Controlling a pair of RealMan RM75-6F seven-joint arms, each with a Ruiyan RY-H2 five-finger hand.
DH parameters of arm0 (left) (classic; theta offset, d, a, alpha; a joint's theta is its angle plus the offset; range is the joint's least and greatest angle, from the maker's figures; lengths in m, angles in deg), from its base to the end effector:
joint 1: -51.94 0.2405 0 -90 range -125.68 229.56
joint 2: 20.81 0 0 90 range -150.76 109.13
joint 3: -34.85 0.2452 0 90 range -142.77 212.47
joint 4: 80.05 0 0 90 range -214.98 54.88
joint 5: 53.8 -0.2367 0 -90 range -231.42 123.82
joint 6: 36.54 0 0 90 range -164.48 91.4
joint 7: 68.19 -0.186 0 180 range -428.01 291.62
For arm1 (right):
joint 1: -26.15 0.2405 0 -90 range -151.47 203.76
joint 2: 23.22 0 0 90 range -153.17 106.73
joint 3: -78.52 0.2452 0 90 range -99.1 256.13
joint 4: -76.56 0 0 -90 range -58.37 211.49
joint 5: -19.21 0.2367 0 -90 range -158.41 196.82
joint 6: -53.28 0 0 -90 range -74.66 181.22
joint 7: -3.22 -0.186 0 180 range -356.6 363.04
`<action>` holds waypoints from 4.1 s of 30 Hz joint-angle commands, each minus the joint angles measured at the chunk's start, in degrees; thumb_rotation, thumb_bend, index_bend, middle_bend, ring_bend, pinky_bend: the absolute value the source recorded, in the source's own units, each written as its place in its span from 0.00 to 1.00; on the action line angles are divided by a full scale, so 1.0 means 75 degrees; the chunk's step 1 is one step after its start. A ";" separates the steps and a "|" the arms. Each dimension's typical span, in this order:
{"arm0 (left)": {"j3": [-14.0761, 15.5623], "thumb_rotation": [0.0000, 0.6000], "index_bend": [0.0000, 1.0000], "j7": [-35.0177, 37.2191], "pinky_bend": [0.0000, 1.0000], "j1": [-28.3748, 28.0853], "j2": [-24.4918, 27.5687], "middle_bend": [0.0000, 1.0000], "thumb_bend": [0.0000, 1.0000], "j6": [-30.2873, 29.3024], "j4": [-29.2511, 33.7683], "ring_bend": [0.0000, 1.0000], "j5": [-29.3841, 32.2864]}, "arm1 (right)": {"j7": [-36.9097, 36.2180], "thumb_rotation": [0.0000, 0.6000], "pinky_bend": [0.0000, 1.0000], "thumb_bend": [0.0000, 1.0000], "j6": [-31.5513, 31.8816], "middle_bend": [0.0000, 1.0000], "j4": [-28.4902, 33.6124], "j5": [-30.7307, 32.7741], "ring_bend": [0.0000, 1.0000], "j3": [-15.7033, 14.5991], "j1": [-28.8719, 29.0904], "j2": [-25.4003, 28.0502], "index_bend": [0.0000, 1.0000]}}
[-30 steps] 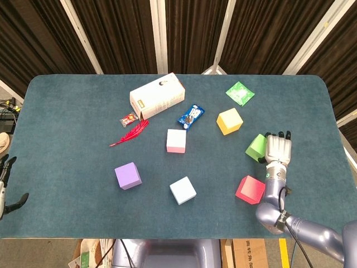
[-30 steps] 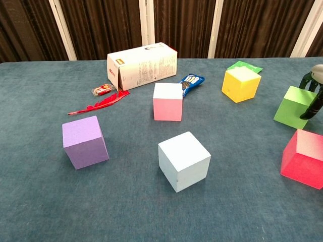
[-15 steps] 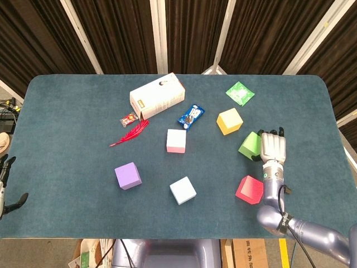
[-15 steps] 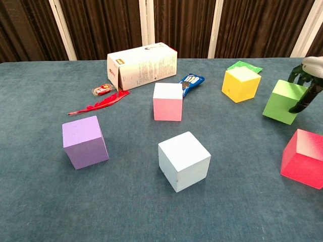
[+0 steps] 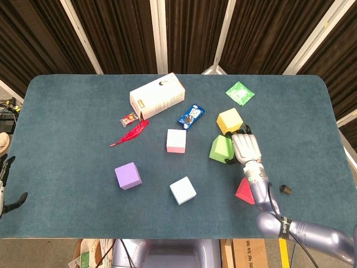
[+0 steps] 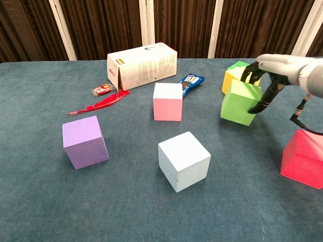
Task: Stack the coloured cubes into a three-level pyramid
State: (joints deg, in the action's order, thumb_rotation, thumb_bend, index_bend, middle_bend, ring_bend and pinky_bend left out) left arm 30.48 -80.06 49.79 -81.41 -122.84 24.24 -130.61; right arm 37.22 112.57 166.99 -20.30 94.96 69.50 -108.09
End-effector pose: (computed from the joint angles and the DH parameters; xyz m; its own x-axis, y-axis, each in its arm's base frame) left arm -0.3045 0.2109 0.1444 0.4375 0.0161 0.8991 0.8842 0.1739 -0.4335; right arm -0.1524 -0.4075 -0.0158 0.3975 -0.2716 0.8765 -0.9168 -0.0765 0.3920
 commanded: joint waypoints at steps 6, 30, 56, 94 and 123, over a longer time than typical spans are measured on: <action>-0.0034 1.00 0.06 0.0147 0.00 -0.0021 0.0067 0.00 0.32 0.0071 -0.0017 0.00 0.0080 | 0.0855 1.00 0.00 0.24 0.1017 0.43 -0.0324 -0.0097 0.22 -0.0098 0.0399 -0.0963 0.39; -0.0055 1.00 0.07 0.0354 0.00 -0.0056 0.0173 0.00 0.32 0.0179 -0.0017 0.00 0.0180 | 0.1604 1.00 0.00 0.24 0.1093 0.43 -0.0978 0.0280 0.22 0.0310 0.1090 -0.1699 0.39; -0.0036 1.00 0.07 0.0372 0.00 -0.0041 0.0173 0.00 0.32 0.0121 0.0008 0.00 0.0146 | 0.1614 1.00 0.00 0.24 0.0563 0.43 -0.1844 0.0362 0.22 0.0344 0.1572 -0.2179 0.39; -0.0055 1.00 0.07 0.0242 0.00 -0.0099 0.0094 0.00 0.32 0.0170 -0.0015 0.00 0.0241 | 0.1478 1.00 0.00 0.24 0.0054 0.43 -0.2563 0.0409 0.22 0.0246 0.1795 -0.2444 0.39; -0.0047 1.00 0.07 0.0275 0.00 -0.0109 0.0111 0.00 0.32 0.0196 -0.0001 0.00 0.0250 | 0.1758 1.00 0.00 0.24 0.0024 0.37 -0.2446 0.0889 0.22 0.0344 0.1897 -0.2457 0.35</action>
State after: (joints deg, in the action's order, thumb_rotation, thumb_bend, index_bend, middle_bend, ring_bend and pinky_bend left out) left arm 30.13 -77.99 48.97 -80.58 -121.36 24.24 -128.73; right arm 50.22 112.73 148.54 -13.85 97.48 83.67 -126.56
